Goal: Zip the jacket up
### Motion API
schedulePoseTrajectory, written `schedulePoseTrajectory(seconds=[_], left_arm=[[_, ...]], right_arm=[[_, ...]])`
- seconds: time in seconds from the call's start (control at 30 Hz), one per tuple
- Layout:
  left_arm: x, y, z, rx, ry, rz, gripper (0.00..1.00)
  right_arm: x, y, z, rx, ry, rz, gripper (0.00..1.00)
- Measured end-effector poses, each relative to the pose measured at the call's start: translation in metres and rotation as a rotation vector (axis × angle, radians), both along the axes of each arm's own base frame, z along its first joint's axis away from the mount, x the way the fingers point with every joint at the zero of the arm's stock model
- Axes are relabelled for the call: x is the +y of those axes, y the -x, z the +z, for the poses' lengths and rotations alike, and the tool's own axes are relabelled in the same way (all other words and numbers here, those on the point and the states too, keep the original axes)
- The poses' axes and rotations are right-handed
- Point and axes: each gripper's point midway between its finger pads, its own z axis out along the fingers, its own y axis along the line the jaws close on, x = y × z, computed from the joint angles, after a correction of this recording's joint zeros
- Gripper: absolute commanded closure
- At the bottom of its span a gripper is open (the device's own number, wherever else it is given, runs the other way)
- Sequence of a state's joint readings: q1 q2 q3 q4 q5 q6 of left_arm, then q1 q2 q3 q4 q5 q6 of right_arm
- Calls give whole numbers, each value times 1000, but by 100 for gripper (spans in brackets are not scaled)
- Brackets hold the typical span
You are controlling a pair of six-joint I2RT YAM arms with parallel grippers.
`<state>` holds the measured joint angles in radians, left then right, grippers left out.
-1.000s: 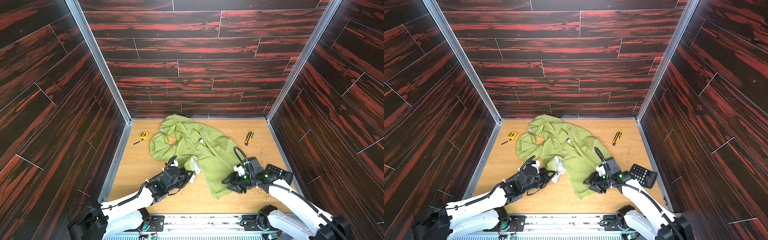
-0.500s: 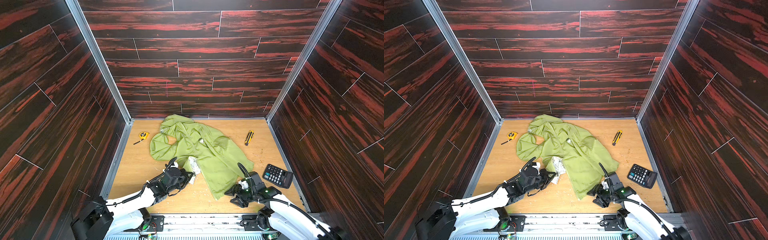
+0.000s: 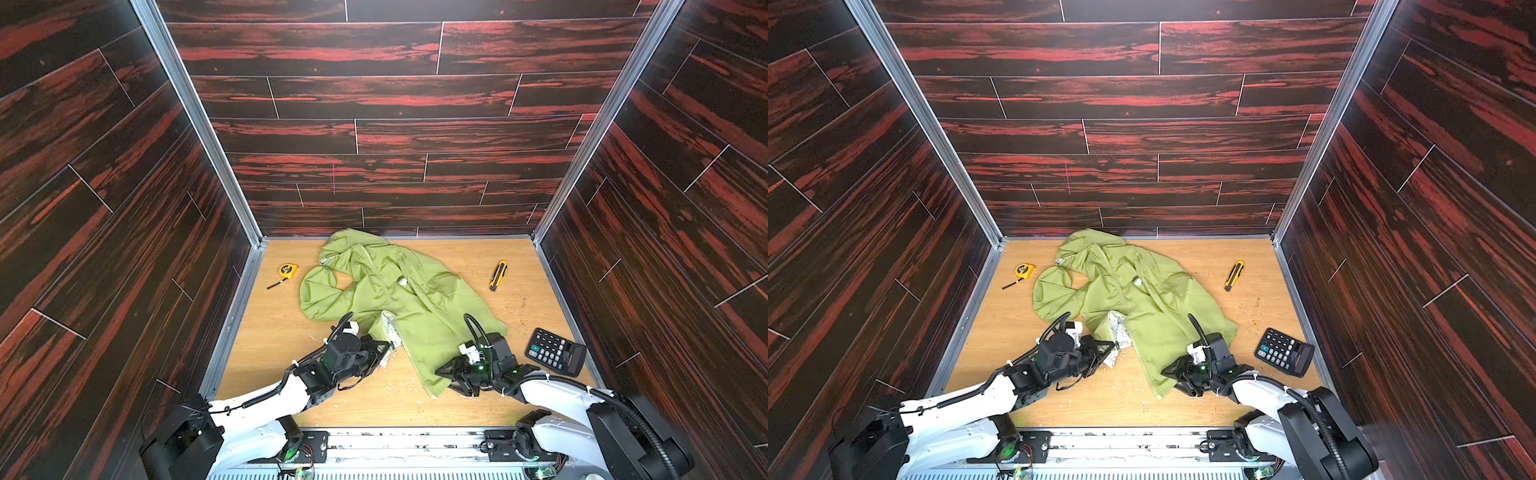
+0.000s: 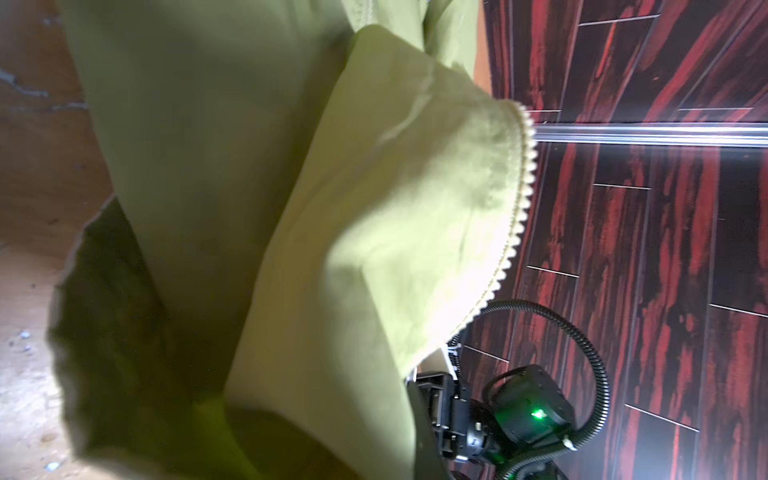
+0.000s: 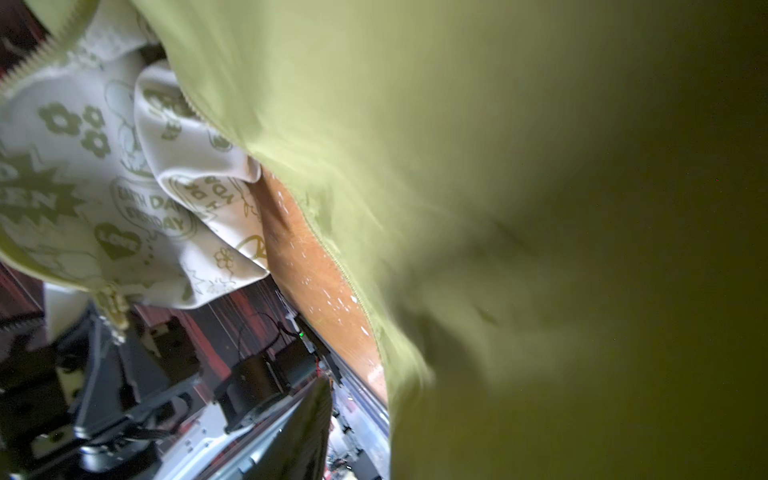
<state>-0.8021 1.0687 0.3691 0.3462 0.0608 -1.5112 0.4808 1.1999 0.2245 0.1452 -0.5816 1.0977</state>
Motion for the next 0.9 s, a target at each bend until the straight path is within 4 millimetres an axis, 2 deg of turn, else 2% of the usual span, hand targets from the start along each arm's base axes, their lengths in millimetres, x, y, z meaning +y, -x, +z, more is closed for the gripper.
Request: schedulePoseTrajectory(seconds=[0.2, 0.5, 0.9], left_arm=[[4, -3, 7, -18, 13, 31, 100], [6, -5, 0, -5, -7, 44, 100], [5, -4, -6, 10, -19, 40, 100]], right_arm=[[6, 5, -2, -42, -20, 81, 54], [19, 18, -6, -57, -36, 221, 63], [23, 25, -11, -70, -19, 311, 73]])
